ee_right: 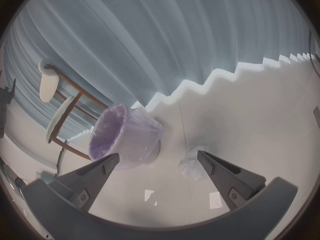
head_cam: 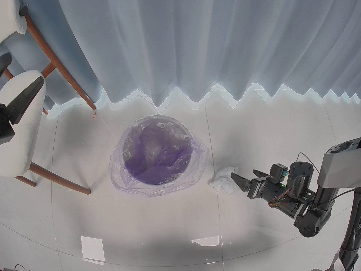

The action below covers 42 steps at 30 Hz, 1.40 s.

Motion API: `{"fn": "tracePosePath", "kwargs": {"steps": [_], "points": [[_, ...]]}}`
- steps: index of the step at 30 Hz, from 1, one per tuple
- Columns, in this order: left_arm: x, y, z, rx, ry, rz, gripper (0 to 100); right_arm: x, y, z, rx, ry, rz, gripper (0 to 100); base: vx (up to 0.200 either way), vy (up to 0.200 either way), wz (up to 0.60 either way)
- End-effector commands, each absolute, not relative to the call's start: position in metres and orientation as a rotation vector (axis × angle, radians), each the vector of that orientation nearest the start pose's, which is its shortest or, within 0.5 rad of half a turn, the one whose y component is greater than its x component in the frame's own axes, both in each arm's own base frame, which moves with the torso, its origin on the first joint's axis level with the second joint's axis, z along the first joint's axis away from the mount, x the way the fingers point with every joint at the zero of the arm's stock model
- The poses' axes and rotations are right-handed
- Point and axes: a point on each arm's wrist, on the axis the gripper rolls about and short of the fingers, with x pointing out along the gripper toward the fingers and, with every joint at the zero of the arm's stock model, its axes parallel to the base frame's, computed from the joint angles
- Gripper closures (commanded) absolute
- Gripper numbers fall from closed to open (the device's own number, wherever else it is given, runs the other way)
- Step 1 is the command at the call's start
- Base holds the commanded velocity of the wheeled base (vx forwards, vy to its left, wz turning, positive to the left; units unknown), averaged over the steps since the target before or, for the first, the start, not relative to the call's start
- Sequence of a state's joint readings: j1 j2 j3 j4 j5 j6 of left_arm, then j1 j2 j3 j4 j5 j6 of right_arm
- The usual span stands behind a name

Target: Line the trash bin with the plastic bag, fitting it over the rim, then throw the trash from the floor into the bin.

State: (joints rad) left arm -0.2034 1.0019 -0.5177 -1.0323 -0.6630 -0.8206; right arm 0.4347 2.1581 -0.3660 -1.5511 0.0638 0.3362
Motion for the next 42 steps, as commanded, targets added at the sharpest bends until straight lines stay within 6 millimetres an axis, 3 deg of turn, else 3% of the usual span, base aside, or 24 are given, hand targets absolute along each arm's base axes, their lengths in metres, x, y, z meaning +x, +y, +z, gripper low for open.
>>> {"fn": "tracePosePath", "kwargs": {"steps": [1,8,16,26,34,39,42], "points": [[0.103,-0.036,0.291,-0.622,-0.182,-1.019,0,0.273,0.137,0.035,0.311,0.321,0.466,0,0.0,-0.2,0.0],[0.102,-0.036,0.294,-0.622,-0.194,-1.022,0,0.276,0.139,0.035,0.349,0.32,0.466,0,0.0,-0.029,0.0],[0.095,-0.035,0.297,-0.654,-0.193,-1.038,0,0.284,0.144,0.034,0.365,0.306,0.47,0,-0.2,0.0,0.0],[0.093,-0.036,0.297,-0.661,-0.186,-1.057,0,0.329,0.16,0.009,0.42,0.288,0.443,0,-0.2,0.0,0.0],[0.096,-0.037,0.292,-0.661,-0.152,-1.065,0,0.376,0.145,0.02,0.483,0.335,0.339,0,-0.075,0.0,0.0],[0.105,-0.038,0.28,-0.655,-0.071,-1.06,0,0.374,0.149,0.019,0.479,0.343,0.348,0,0.0,0.0,0.0],[0.11,-0.039,0.272,-0.677,0.001,-1.039,0,0.358,0.165,0.025,0.48,0.333,0.421,0,0.0,0.0,0.0]]}}
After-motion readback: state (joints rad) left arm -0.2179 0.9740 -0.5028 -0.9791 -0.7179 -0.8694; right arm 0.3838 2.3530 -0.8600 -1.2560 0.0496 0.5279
